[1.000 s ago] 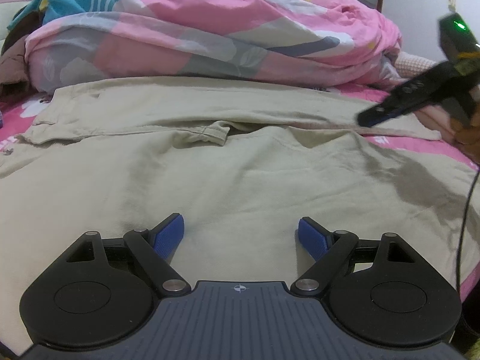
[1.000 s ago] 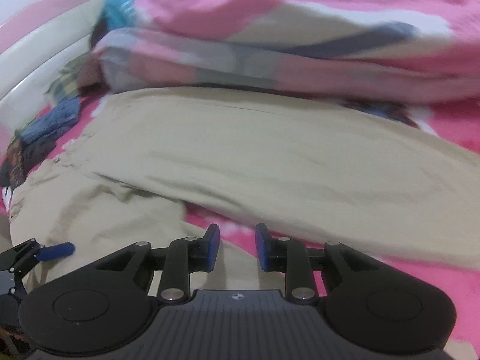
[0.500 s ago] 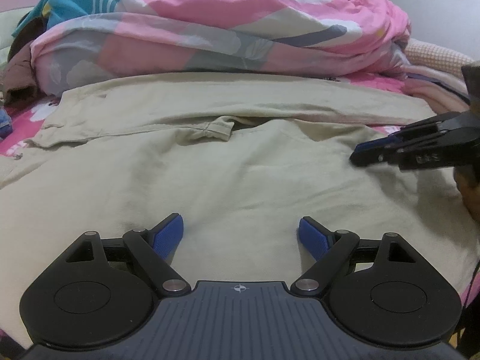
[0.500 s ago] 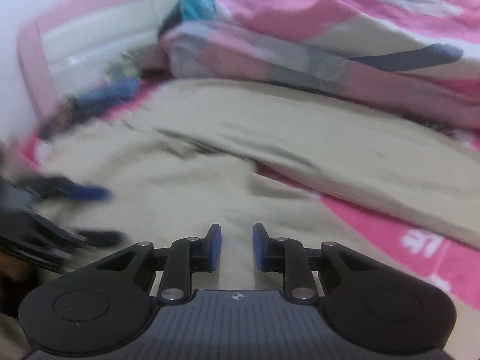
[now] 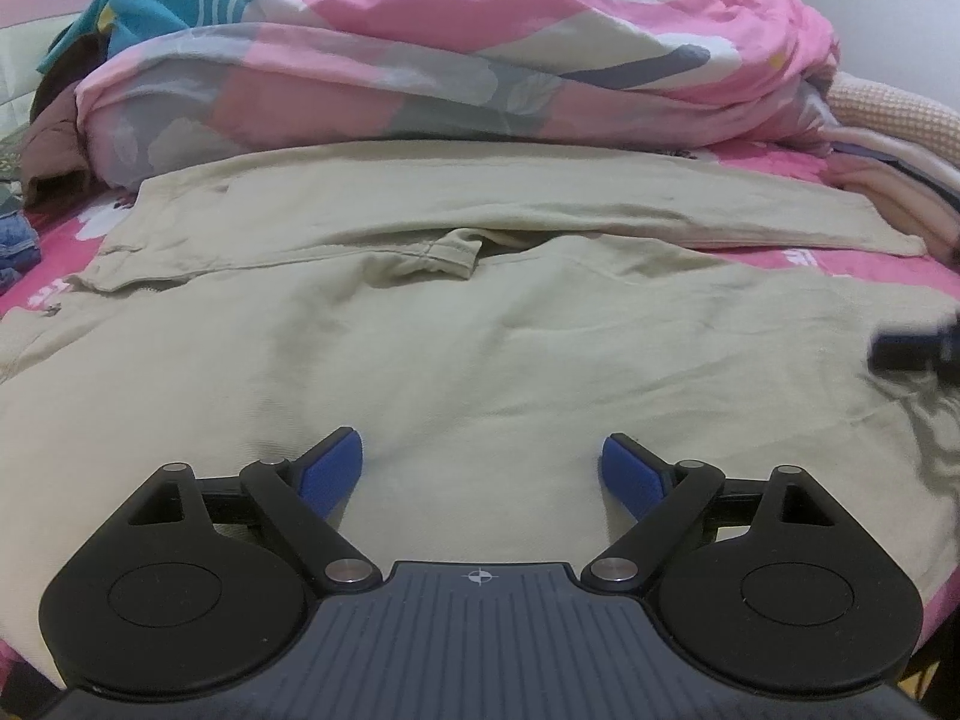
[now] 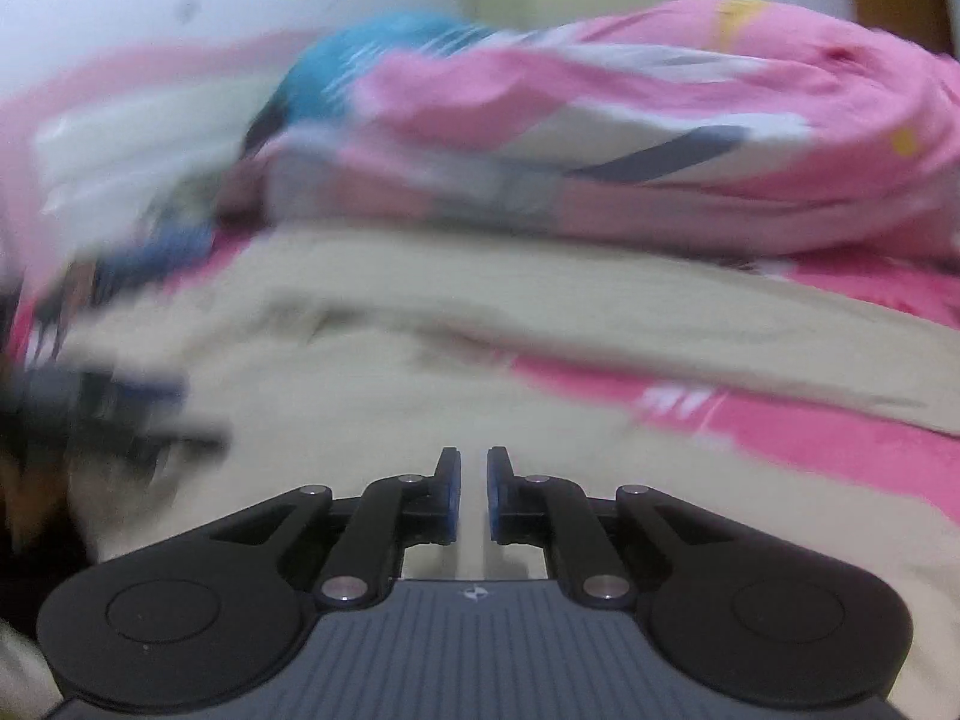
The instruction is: Fold clothes
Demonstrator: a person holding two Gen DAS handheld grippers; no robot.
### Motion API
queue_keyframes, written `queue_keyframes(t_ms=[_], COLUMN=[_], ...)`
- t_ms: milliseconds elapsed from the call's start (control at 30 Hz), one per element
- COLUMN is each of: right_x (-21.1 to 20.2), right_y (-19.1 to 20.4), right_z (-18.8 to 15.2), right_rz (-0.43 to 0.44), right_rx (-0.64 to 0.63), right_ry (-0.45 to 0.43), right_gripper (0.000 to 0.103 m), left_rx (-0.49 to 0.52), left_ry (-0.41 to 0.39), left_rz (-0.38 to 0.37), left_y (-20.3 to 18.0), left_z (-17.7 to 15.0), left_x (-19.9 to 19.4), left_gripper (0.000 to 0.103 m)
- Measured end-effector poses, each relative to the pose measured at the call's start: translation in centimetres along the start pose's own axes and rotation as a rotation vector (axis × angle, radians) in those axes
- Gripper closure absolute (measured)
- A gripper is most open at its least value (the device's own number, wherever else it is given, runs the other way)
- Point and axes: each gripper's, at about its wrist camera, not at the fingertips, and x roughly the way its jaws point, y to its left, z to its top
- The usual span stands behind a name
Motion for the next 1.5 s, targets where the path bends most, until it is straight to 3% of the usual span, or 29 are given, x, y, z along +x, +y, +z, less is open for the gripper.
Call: queue_keyframes(t_ms=[100,233,267,300,367,400,500,667,900,1000,1100,1200,1233,1267,1400,1500], right_x=[-1.0,-5.2,-7.0,-9.1,-13.0,-15.0,-18.7,-18.8,-18.7,-17.6,-17.0,-16.5,-16.4,-16.4,-16.9,-14.8], right_y=[-4.6,-11.9,-13.3,-14.5,-15.8,-16.3,-17.1,-17.8,-19.4,-20.9,-19.8,-18.5,-18.2,-18.0,-14.9,-10.6], right_z=[-1.3,-1.9,-2.3,-2.8,-4.3,-5.1,-8.4,-12.1,-12.2,-11.6,-10.4,-9.3,-9.1,-9.1,-6.2,-5.2], right_rz=[-0.094,-0.421,-0.456,-0.462,-0.487,-0.5,-0.535,-0.572,-0.607,-0.601,-0.586,-0.566,-0.552,-0.533,-0.422,-0.33], right_rx=[0.137,0.373,0.438,0.511,0.653,0.723,0.887,1.022,1.061,1.02,0.942,0.863,0.858,0.866,0.791,0.608], right_ry=[0.001,-0.011,-0.036,-0.076,-0.16,-0.203,-0.234,-0.193,-0.262,-0.184,-0.107,-0.041,-0.039,-0.05,-0.193,-0.141], right_gripper=[0.095,0.091,0.09,0.087,0.052,0.047,0.044,0.044,0.044,0.043,0.045,0.062,0.079,0.083,0.084,0.084], left_rx=[-0.001,-0.005,-0.005,-0.006,-0.001,0.002,-0.001,0.031,0.046,0.035,0.026,0.027,0.03,0.032,0.026,0.028], left_ry=[0.008,-0.007,-0.02,-0.032,-0.061,-0.075,-0.08,-0.041,-0.028,-0.021,-0.019,-0.019,-0.019,-0.019,-0.016,-0.017], left_rz=[0.006,0.028,0.046,0.064,0.061,0.057,-0.008,-0.071,-0.086,-0.088,-0.08,-0.074,-0.072,-0.072,-0.076,-0.072], left_y=[0.0,-0.2,-0.3,-0.4,-0.7,-0.8,-1.6,-3.7,-4.9,-4.8,-5.0,-5.2,-5.3,-5.3,-5.1,-5.2], left_z=[0.1,0.1,0.1,0.1,0.1,0.2,0.5,0.3,-0.3,-0.3,-0.3,-0.4,-0.4,-0.4,-0.4,-0.4], left_x=[0.0,-0.3,-0.5,-0.8,-1.3,-1.6,-1.7,-0.7,-0.5,-0.5,-0.5,-0.3,-0.3,-0.3,-0.3,-0.3], left_gripper=[0.014,0.014,0.014,0.014,0.014,0.014,0.014,0.014,0.014,0.014,0.014,0.013,0.013,0.013,0.013,0.013])
